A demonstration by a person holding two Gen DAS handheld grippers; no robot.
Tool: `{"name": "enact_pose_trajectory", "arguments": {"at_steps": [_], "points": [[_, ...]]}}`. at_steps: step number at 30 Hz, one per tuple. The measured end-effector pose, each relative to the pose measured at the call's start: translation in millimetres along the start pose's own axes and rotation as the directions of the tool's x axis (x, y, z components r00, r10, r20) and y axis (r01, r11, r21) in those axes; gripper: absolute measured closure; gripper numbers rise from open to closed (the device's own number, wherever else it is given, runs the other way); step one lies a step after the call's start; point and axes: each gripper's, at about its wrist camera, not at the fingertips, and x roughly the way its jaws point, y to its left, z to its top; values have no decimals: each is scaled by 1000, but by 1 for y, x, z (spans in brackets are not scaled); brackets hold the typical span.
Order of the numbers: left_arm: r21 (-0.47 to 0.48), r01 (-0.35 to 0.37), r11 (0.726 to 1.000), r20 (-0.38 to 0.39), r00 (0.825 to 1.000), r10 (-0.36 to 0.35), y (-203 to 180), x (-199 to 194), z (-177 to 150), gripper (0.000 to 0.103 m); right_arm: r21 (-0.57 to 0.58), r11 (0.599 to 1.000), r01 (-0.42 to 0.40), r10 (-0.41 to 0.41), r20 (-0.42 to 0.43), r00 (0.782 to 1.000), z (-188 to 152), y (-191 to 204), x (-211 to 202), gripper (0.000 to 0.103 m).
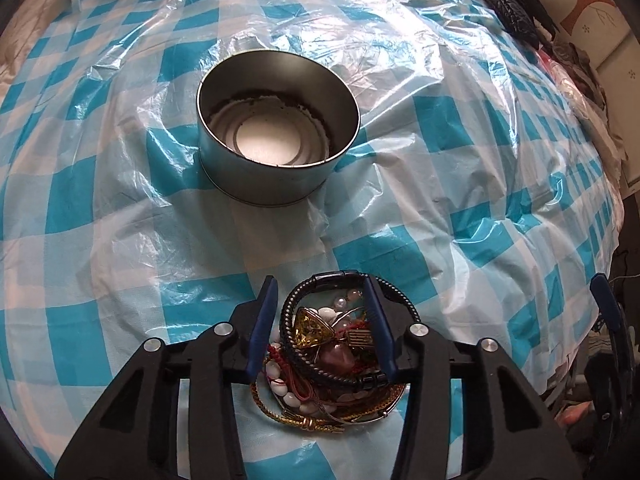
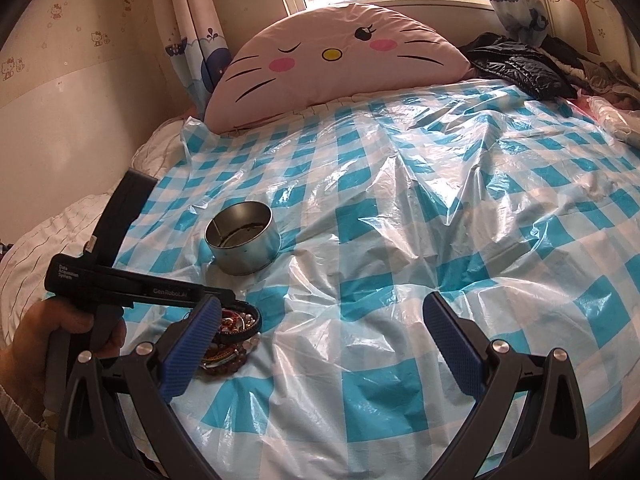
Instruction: Organize jewelry
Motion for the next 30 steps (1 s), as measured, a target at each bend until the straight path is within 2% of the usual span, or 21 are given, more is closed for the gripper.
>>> {"name": "enact_pose_trajectory", "arguments": {"at_steps": [2, 4, 7, 8, 11, 13, 16, 20, 23, 29, 30], "points": [[9, -13, 1000, -6, 1000, 13, -3, 2, 1, 68, 2, 1000, 0, 0, -4, 1000, 0, -1, 0, 6], [14, -35, 999, -13, 999, 35, -4, 2, 1, 81, 2, 1000, 0, 0, -3, 1000, 0, -1, 0, 6], [25, -45, 999, -12, 999, 45, -5, -1, 2, 85, 7, 1000, -1, 1, -8, 1000, 0, -2, 1, 6], [18, -40, 999, -5, 999, 40, -4, -3, 1, 92, 11, 1000, -2, 2, -10, 1000, 0, -3, 1, 6], [-41, 2, 999, 38, 999, -1, 8, -17, 1, 94, 22, 1000, -3, 4, -16, 1000, 0, -4, 1, 6], [-70, 5, 998, 63, 998, -1, 16, -24, 1, 103, 30, 1000, -4, 5, -21, 1000, 0, -5, 1, 6], [-103, 8, 995, 85, 996, 1, 29, -33, 0, 103, 33, 999, -4, 5, -25, 1000, 0, -6, 1, 6], [-96, 55, 994, 37, 998, -52, 36, -23, 4, 102, 30, 1000, -4, 5, -29, 1000, 0, -6, 1, 6], [-77, 52, 996, 10, 999, -51, 33, -9, 8, 102, 30, 1000, -5, 6, -32, 999, 0, -6, 2, 6], [-26, 1, 1000, -31, 1000, -2, 19, 10, 13, 87, 40, 999, -11, 13, -43, 999, 0, -7, 3, 6], [-16, -12, 1000, -33, 999, 12, 17, 11, 14, 81, 42, 999, -14, 16, -44, 999, 0, -7, 4, 6]]}}
